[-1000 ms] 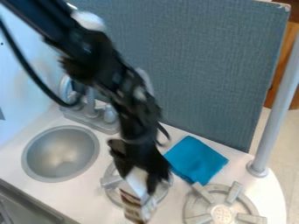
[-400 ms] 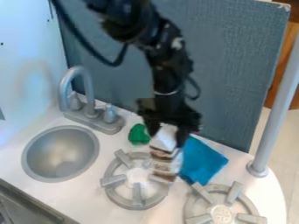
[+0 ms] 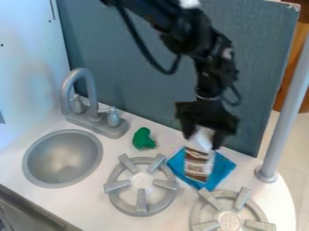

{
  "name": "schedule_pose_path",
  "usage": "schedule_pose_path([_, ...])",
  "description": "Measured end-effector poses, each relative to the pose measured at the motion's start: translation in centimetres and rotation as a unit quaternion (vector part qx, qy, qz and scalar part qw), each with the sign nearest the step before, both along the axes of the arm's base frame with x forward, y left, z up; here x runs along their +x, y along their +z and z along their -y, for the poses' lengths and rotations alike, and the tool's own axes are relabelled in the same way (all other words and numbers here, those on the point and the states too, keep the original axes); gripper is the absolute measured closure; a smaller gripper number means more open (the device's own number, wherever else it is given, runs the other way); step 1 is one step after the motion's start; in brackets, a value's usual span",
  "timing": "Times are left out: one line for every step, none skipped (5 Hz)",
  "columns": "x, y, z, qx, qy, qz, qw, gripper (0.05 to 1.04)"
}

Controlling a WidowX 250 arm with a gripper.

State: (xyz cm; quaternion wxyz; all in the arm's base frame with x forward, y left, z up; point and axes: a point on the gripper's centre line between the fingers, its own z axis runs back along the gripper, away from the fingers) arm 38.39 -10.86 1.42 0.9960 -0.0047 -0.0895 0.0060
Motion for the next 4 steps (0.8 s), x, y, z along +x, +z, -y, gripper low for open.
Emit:
schedule_pose_path([1.4,-1.1,2.0,0.005,-0.005,0.0,1.0,0.265])
schedule_pose_path([3.0,-1.5,3.0,-0.009,0.0,0.0,1.0,0.265])
schedule_pose_path([4.4,-2.1,3.5,-0.012,0.008,0.003,0.9999,0.265])
schedule_pose_path([5.3,-2.4,3.9,-0.014,0.011,0.005,0.9998,0.265])
